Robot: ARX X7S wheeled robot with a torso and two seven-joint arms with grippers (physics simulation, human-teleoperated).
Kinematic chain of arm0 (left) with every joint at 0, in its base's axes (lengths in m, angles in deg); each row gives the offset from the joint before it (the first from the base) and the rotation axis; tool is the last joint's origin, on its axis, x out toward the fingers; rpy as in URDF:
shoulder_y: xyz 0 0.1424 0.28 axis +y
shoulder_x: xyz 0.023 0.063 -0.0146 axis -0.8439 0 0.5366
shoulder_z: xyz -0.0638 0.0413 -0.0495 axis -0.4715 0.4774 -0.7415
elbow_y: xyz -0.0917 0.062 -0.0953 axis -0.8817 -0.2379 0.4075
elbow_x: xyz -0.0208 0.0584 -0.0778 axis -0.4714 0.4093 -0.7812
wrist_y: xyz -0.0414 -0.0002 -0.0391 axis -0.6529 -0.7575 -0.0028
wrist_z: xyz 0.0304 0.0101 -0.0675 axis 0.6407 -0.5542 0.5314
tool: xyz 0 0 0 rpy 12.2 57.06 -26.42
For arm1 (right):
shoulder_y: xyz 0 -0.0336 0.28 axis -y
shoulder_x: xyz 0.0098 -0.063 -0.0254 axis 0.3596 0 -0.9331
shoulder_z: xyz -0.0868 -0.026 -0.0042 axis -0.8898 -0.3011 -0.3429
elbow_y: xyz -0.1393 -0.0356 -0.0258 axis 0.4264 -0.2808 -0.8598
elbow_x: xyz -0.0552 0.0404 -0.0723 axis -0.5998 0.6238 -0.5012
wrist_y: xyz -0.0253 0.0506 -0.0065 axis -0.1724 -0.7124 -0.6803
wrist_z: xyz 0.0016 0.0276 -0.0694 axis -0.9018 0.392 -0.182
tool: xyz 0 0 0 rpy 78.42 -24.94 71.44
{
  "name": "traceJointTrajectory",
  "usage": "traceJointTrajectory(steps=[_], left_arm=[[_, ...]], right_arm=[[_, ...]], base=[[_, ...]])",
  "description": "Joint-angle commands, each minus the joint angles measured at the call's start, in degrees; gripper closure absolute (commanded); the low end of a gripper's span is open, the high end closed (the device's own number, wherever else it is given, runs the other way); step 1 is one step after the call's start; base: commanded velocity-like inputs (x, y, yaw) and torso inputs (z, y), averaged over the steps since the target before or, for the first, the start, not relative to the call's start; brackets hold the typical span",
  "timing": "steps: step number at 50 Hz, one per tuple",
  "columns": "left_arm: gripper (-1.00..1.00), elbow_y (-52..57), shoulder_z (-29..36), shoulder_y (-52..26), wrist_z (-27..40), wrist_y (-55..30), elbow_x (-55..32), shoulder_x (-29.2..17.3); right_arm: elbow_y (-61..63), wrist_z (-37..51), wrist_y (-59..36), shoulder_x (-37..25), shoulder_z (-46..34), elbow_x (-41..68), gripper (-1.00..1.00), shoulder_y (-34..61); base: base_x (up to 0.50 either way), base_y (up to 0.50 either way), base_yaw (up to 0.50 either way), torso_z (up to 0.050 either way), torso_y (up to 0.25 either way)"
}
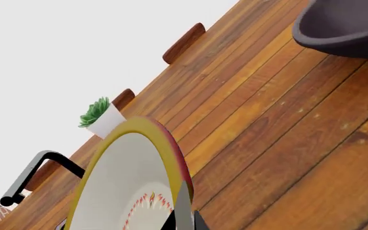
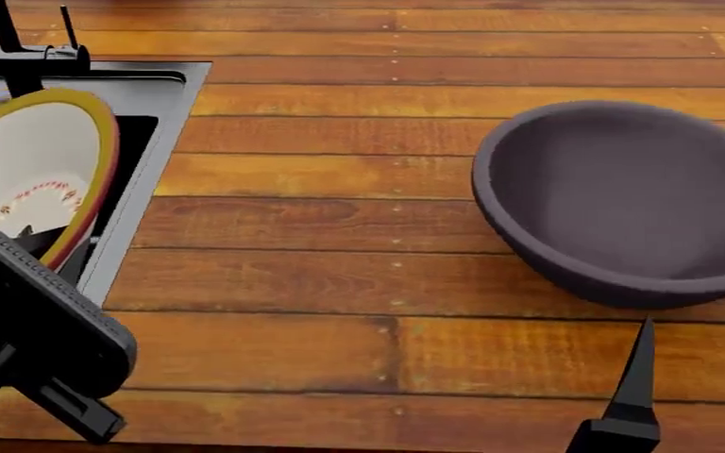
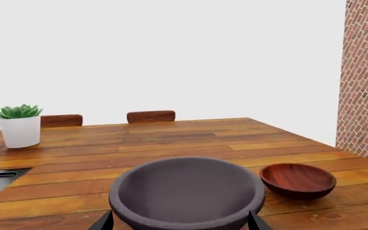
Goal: Stack the bowls from largest to smallest.
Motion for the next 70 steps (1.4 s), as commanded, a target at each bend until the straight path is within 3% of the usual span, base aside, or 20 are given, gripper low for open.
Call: traceJointTrajectory(steps=[1,5,6,7,36,37,47,60,70], left_arm=[[1.00,-0.55,-0.43,-0.63,-1.73,-0.47,2.87,0.60],[1.00,-0.63,-0.35,-1.25,-1.36,-0.83,2.30,0.98],[1.00,-0.61,-0.30,-1.32,-1.31,-0.85,2.25,0.99],[1.00,-0.62,-0.39,-1.43,-1.13,-0.92,2.00,1.09],[1.00,-1.01,0.03,-3.84,0.68,-1.34,-1.68,2.26],[1.00,-0.02,1.94,-4.69,-1.51,-0.87,0.63,1.91],[1.00,-1.34,2.19,-6.49,-1.71,-0.95,-0.11,2.83],[1.00,-0.92,2.77,-7.28,-1.27,-1.20,-1.64,2.97],[1.00,0.18,0.78,-8.08,3.17,-1.77,-13.25,5.38]], right_arm=[[-0.89,-0.93,1.55,1.59,2.06,0.64,-1.00,-0.09],[-1.08,-0.98,1.78,1.59,2.01,0.71,-1.00,-0.22],[0.45,4.11,-1.16,-0.24,3.10,6.78,-1.00,2.55],[-3.56,-2.72,5.27,2.85,0.51,-1.81,-1.00,-1.71],[-1.36,0.48,2.99,-0.40,1.65,1.29,-1.00,-1.35],[-1.39,0.11,3.26,-0.38,1.39,0.56,-1.00,-1.58],[-1.32,-0.98,3.91,-0.87,-0.28,-2.18,-1.00,-1.81],[-1.31,-1.91,5.33,-0.84,-1.43,-4.00,-1.00,-2.23],[-1.54,-0.70,4.94,-1.08,-0.48,-2.01,-1.00,-2.14]], base=[[0.00,-0.23,0.00,0.000,0.000],[0.00,-0.36,0.00,0.004,0.000],[0.00,-0.50,0.00,0.000,0.000],[0.00,-0.50,0.00,0.000,0.000],[0.02,-0.50,0.00,0.000,0.001],[0.15,-0.50,0.00,0.000,0.000],[0.30,-0.43,0.00,0.000,0.001],[0.50,-0.04,0.00,0.000,0.002],[0.17,-0.24,0.00,0.000,0.002]])
